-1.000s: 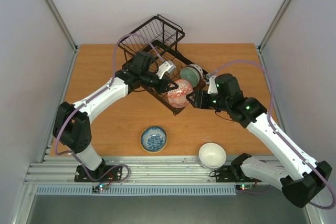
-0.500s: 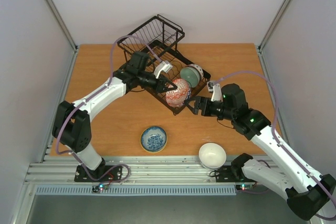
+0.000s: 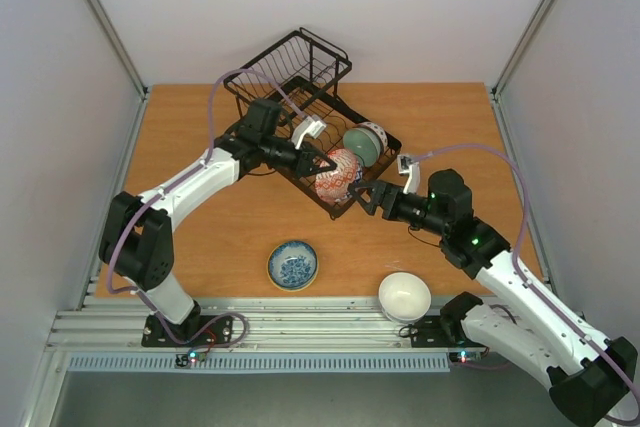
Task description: Load the bowls into the dish rack
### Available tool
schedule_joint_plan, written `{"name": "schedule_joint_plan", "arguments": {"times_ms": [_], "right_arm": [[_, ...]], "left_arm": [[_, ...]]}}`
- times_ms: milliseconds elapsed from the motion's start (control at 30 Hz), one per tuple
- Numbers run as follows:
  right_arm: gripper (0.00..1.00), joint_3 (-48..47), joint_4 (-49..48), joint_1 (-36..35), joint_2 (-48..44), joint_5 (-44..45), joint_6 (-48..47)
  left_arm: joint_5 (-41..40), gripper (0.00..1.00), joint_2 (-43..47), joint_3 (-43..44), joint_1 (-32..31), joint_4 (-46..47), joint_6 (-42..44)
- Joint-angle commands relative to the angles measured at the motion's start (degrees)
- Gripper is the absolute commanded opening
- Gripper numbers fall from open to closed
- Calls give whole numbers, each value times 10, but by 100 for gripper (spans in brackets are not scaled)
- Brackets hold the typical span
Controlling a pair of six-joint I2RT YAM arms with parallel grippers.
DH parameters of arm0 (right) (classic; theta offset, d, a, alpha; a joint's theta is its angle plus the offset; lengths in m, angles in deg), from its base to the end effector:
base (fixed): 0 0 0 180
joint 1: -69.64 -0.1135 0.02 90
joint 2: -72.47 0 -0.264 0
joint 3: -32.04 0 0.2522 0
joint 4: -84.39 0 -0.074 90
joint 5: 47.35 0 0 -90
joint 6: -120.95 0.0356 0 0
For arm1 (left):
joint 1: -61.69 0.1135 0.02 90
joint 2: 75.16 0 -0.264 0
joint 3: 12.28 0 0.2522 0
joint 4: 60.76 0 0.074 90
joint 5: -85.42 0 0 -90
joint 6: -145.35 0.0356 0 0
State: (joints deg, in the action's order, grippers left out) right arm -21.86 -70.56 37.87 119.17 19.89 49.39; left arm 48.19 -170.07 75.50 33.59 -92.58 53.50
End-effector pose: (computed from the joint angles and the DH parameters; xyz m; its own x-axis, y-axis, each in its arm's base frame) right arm 0.1550 0.1122 0.3045 -0.4998 0.0335 -0.8655 -0.6752 0.6108 0.4136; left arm 0.3105 -0.1979 0.2852 -0.5811 0.2881 -0.7611 0.8129 0.2515 -0.5254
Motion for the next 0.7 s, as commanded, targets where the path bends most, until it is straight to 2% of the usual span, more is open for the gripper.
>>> {"name": "schedule_joint_plan", "arguments": {"times_ms": [0,467,667], "right_arm": [[90,13,-65,0,-8,2,20],[88,1,-90,-1,48,-7,9],[83,-7,-111,-1,74,-22,10]], "left_arm": [[33,1,4,-1,0,44,-13],[59,0,5,-2,0,48,-18],[67,0,2,-2,0,49,-18]]}}
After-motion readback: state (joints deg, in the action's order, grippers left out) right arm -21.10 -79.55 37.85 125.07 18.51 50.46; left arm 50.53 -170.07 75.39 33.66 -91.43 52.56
